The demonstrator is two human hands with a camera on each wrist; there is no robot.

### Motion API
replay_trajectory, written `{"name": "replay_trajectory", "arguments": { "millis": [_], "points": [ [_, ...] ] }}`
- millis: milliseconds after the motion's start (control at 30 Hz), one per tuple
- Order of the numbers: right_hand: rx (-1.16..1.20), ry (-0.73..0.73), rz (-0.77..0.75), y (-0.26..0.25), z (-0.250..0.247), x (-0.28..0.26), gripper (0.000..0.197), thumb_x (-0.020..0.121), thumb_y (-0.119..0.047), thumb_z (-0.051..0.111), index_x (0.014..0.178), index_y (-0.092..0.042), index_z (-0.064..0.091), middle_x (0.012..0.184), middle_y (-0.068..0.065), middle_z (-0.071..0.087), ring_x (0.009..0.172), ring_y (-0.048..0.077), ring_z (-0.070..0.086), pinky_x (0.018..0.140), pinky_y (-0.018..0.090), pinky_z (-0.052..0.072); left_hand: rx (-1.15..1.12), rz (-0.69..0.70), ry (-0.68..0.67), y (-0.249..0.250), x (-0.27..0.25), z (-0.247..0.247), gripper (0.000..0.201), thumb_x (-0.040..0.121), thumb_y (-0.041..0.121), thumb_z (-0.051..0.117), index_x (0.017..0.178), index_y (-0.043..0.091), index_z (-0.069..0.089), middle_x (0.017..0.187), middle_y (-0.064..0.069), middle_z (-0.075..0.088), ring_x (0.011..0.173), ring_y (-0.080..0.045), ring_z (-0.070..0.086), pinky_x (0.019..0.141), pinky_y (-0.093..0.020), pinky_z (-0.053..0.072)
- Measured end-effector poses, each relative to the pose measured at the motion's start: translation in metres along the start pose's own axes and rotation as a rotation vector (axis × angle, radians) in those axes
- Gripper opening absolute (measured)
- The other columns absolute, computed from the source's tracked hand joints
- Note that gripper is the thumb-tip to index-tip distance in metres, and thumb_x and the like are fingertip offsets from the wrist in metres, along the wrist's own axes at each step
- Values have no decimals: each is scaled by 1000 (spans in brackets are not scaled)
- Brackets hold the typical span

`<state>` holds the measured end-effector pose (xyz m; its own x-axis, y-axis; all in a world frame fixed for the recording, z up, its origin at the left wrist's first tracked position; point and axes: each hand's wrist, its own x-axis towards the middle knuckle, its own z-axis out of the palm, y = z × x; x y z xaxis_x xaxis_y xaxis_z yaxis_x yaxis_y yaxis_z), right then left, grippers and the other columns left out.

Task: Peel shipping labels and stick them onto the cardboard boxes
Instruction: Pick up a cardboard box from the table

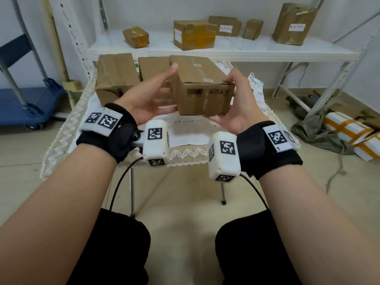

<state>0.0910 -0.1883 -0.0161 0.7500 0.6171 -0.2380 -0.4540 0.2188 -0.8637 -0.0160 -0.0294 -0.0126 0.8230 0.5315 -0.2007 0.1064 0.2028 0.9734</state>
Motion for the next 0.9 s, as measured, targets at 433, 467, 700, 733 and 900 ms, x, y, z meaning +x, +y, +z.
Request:
{"name": "replay_trajectory", "arguments": {
  "millis": [433,467,700,733,900],
  "points": [
    [-572,-26,109,7,-19,-4,20,97,-32,61,88,-15,62,64,-1,61,66,18,54,67,31,52,365,-146,-91,-9,-22,-14,32,99,30,63,127,16,62,101,-9,70,82,-25,73,73,-40,64],
    [-579,-44,101,8,-19,-1,19,99,-31,60,91,-14,63,68,1,61,68,19,54,69,32,52,380,-144,-83,-10,-19,-15,32,99,30,63,128,16,62,103,-10,71,84,-26,73,75,-41,64],
    [-670,-121,31,20,-7,15,11,100,-19,57,102,-9,62,84,6,64,72,19,59,73,26,52,473,-88,-41,-13,-5,-27,37,99,26,64,135,18,57,127,-7,69,106,-26,71,79,-37,61],
    [-682,-128,22,19,-7,17,12,99,-19,58,102,-9,64,86,7,66,73,19,61,74,26,53,485,-75,-14,-12,-3,-28,43,97,25,67,137,18,55,128,-6,68,109,-26,69,82,-36,59],
    [-659,13,-118,3,-17,24,19,99,-21,59,112,-8,65,102,7,68,87,21,66,77,28,59,372,13,152,-2,5,-29,49,89,23,76,131,14,52,126,-6,67,110,-20,70,102,-37,53]
  ]
}}
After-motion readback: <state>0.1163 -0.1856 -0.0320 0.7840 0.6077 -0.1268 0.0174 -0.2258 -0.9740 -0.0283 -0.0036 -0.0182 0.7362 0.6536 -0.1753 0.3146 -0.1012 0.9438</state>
